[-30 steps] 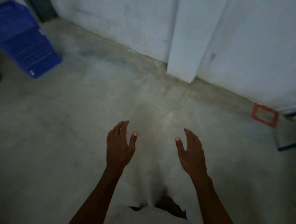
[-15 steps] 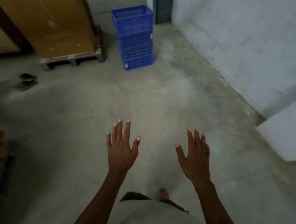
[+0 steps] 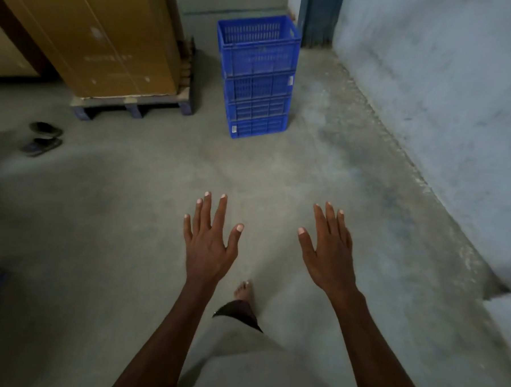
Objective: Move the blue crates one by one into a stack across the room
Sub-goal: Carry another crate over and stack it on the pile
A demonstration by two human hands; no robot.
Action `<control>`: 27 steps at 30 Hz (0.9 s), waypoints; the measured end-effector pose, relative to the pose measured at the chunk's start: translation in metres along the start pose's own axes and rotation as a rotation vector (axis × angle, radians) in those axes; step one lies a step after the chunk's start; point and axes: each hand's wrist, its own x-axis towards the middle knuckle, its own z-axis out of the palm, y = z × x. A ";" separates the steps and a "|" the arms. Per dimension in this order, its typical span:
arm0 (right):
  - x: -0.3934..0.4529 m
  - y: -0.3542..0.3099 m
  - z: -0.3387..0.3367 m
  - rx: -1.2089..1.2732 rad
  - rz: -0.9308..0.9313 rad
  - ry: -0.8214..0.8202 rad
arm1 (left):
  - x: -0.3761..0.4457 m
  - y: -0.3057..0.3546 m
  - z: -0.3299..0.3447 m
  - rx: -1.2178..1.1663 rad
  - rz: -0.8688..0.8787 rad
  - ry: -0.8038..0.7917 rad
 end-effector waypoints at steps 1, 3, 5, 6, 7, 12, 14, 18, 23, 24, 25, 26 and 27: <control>0.026 -0.002 0.003 0.005 0.018 -0.004 | 0.032 -0.002 0.005 -0.004 0.001 -0.018; 0.077 -0.009 0.007 0.018 0.039 0.004 | 0.095 -0.003 0.011 -0.004 0.028 -0.040; 0.130 -0.019 0.008 0.030 0.049 0.001 | 0.156 0.000 0.013 0.014 0.060 -0.048; 0.156 -0.023 0.008 0.040 0.056 -0.004 | 0.184 0.002 0.014 0.014 0.068 -0.052; 0.181 -0.027 0.009 0.048 0.062 -0.009 | 0.211 0.003 0.014 0.011 0.072 -0.057; 0.316 -0.034 0.020 0.076 0.058 -0.013 | 0.341 0.003 0.033 0.003 0.060 -0.036; 0.376 -0.031 0.027 0.085 0.038 -0.004 | 0.392 0.002 0.047 0.014 0.051 -0.019; 0.497 -0.029 0.032 0.075 -0.008 -0.005 | 0.495 0.009 0.073 0.023 0.010 -0.002; 0.636 -0.036 0.034 0.054 -0.071 -0.040 | 0.612 0.026 0.091 0.016 -0.050 0.041; 0.663 -0.038 0.036 0.047 -0.085 -0.043 | 0.635 0.027 0.094 0.010 -0.065 0.049; 0.689 -0.041 0.038 0.042 -0.101 -0.041 | 0.657 0.028 0.096 0.000 -0.079 0.056; 0.714 -0.044 0.040 0.040 -0.117 -0.037 | 0.677 0.028 0.099 -0.005 -0.087 0.062; 0.737 -0.048 0.042 0.036 -0.128 -0.035 | 0.698 0.029 0.102 0.001 -0.090 0.068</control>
